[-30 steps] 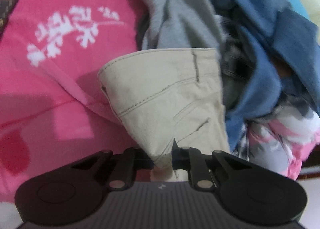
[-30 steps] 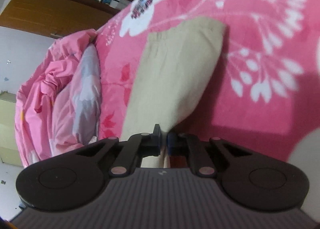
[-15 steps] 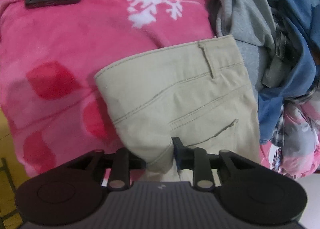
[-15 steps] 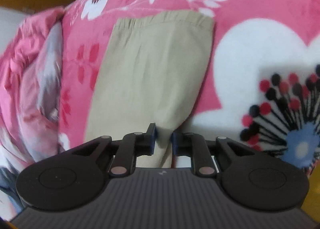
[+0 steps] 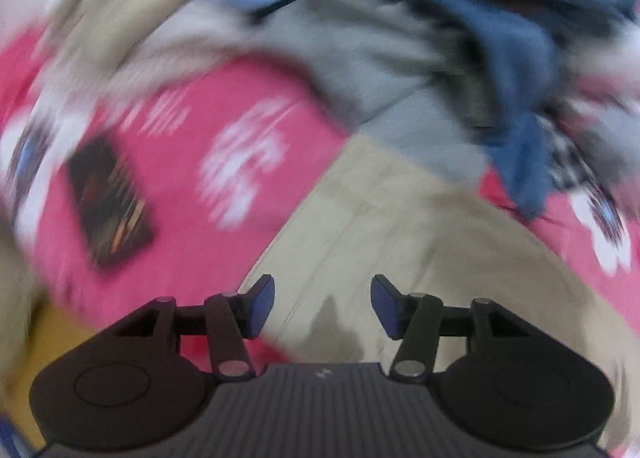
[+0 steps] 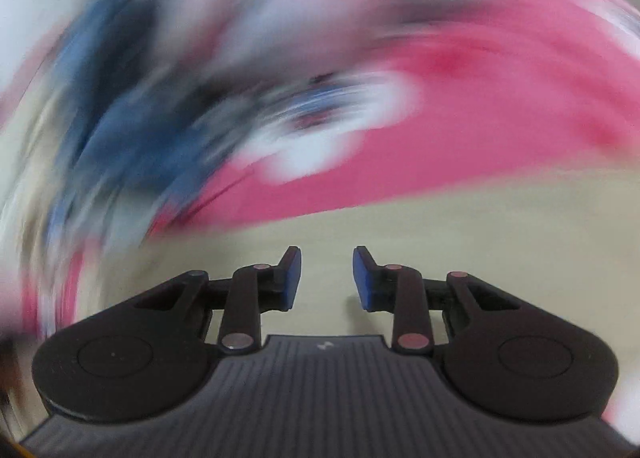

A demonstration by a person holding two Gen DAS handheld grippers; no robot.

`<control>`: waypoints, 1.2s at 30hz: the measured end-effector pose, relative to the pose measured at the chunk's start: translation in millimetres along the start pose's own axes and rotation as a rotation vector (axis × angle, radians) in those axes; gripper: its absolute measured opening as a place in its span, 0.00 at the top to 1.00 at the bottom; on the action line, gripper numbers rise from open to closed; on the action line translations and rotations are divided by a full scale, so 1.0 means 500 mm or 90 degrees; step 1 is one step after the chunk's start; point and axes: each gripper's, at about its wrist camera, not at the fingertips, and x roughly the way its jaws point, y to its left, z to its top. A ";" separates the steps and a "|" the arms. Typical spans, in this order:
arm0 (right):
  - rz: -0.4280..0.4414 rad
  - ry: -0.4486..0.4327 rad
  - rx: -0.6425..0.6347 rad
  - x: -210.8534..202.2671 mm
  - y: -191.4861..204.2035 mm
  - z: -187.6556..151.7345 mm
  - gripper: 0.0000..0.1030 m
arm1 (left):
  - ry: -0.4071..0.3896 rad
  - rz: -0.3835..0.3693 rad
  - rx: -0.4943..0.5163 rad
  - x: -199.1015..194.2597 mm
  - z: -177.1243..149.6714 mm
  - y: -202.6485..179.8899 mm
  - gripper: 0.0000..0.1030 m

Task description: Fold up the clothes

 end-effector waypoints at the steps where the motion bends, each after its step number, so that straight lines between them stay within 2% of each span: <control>1: 0.039 0.023 -0.074 0.046 0.048 0.022 0.73 | -0.004 -0.018 0.051 0.014 0.015 -0.019 0.47; 4: 0.122 0.038 -0.300 0.153 0.194 0.033 0.72 | -0.005 -0.067 0.218 0.078 0.060 -0.089 0.44; 7: 0.147 0.034 -0.453 0.250 0.276 0.066 0.72 | -0.029 -0.091 0.377 0.129 0.085 -0.150 0.43; 11: 0.203 0.104 -0.487 0.361 0.309 0.120 0.72 | -0.030 -0.118 0.520 0.166 0.085 -0.197 0.39; 15: 0.216 0.196 -0.555 0.401 0.344 0.104 0.77 | -0.023 -0.119 0.616 0.189 0.064 -0.215 0.39; 17: 0.214 0.223 -0.562 0.416 0.352 0.097 0.98 | -0.032 -0.116 0.632 0.196 0.058 -0.208 0.52; 18: 0.214 0.235 -0.566 0.423 0.356 0.094 0.98 | -0.039 -0.112 0.637 0.196 0.057 -0.204 0.57; 20: 0.217 0.229 -0.572 0.424 0.355 0.094 1.00 | -0.052 -0.099 0.636 0.191 0.059 -0.196 0.79; 23: 0.210 0.194 -0.555 0.406 0.359 0.112 1.00 | -0.065 -0.089 0.617 0.179 0.072 -0.181 0.90; 27: 0.178 0.160 -0.576 0.403 0.362 0.099 1.00 | -0.064 -0.065 0.609 0.197 0.078 -0.177 0.91; 31: 0.142 0.176 -0.594 0.461 0.356 0.056 1.00 | -0.067 -0.047 0.609 0.216 0.072 -0.186 0.86; 33: 0.126 0.156 -0.589 0.455 0.357 0.050 0.98 | -0.071 -0.042 0.601 0.211 0.075 -0.187 0.83; 35: 0.092 0.115 -0.557 0.426 0.355 0.057 0.98 | -0.079 -0.035 0.585 0.193 0.084 -0.186 0.74; 36: 0.072 0.092 -0.529 0.405 0.348 0.066 0.98 | -0.086 -0.034 0.577 0.182 0.088 -0.186 0.73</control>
